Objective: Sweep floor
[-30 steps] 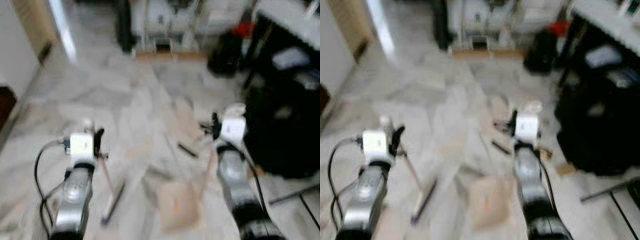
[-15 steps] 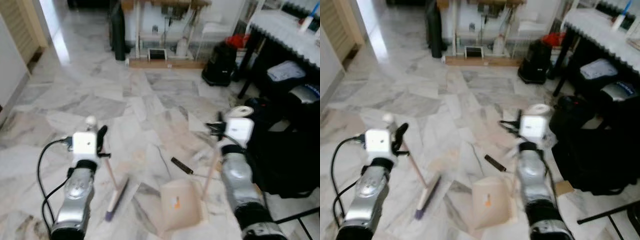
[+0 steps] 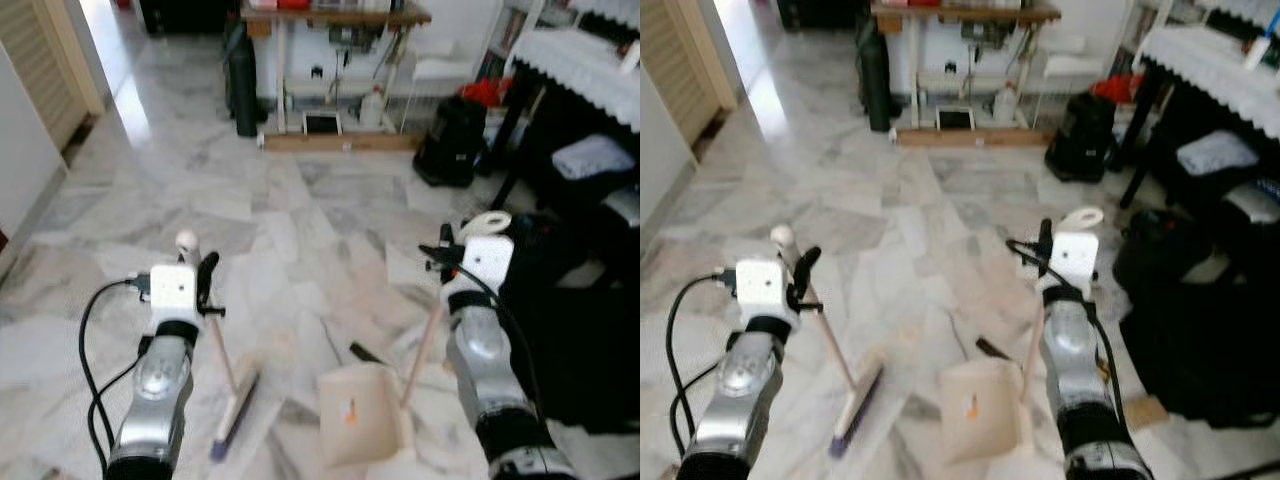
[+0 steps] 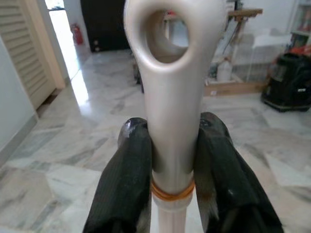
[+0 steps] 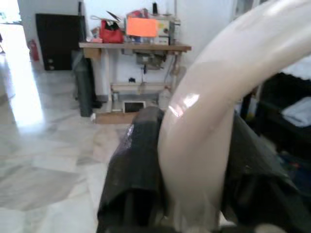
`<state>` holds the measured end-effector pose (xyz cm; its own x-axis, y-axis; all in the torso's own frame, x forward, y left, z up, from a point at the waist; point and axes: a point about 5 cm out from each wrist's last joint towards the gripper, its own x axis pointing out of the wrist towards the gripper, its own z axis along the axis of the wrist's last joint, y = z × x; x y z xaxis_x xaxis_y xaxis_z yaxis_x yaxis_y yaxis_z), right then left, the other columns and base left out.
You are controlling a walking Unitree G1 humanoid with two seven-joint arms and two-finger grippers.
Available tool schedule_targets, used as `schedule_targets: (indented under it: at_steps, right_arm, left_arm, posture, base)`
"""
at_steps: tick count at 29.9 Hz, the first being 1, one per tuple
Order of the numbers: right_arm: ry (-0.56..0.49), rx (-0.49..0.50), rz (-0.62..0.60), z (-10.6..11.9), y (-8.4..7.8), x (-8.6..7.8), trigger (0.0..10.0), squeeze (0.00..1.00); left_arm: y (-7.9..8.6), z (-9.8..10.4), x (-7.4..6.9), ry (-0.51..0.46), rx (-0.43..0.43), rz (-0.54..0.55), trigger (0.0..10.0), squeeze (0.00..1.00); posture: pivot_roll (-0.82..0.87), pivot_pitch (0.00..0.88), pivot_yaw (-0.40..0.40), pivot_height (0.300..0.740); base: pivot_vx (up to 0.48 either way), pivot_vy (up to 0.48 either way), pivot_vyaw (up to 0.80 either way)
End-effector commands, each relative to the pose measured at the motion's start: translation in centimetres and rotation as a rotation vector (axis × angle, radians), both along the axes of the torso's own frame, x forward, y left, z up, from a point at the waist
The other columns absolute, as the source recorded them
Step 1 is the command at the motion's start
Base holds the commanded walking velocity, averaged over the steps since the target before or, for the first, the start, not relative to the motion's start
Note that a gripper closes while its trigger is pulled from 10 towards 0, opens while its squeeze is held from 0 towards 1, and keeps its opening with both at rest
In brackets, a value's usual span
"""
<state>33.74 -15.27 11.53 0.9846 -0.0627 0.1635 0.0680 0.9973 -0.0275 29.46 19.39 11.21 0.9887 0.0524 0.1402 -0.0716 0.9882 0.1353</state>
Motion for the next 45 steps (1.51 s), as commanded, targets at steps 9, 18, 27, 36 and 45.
schedule_targets:
  at_steps: [9,18,27,36,45]
  right_arm:
    - [-0.046,0.016,-0.027,1.0,-0.8,0.2,10.0,0.00]
    - [-0.044,0.008,-0.014,0.9,-0.5,0.2,10.0,0.00]
    - [-0.042,0.007,-0.022,0.9,-0.6,0.2,10.0,0.00]
    - [-0.041,0.009,-0.017,0.8,-0.5,0.2,10.0,0.00]
    - [0.015,-0.015,-0.038,-0.1,-0.8,0.1,10.0,0.00]
  left_arm:
    - [-0.4,1.2,0.3,-0.060,0.018,-0.010,10.0,0.00]
    - [-0.4,1.3,0.3,-0.062,0.015,-0.010,10.0,0.00]
    - [-0.3,1.3,0.3,-0.062,0.015,-0.007,10.0,0.00]
    - [-0.3,1.3,0.3,-0.063,0.015,-0.007,10.0,0.00]
    - [-0.4,1.3,0.3,-0.063,0.010,-0.021,10.0,0.00]
  posture:
    - [0.03,0.021,-0.033,0.740]
    - [0.03,0.021,-0.033,0.740]
    - [0.03,0.023,-0.033,0.740]
    - [0.03,0.025,-0.034,0.740]
    - [0.03,0.026,-0.032,0.740]
  base:
    - [0.395,0.000,-0.51]
    - [0.395,0.000,0.00]
    - [0.391,0.000,-0.37]
    - [0.389,0.000,0.00]
    - [0.199,0.000,0.00]
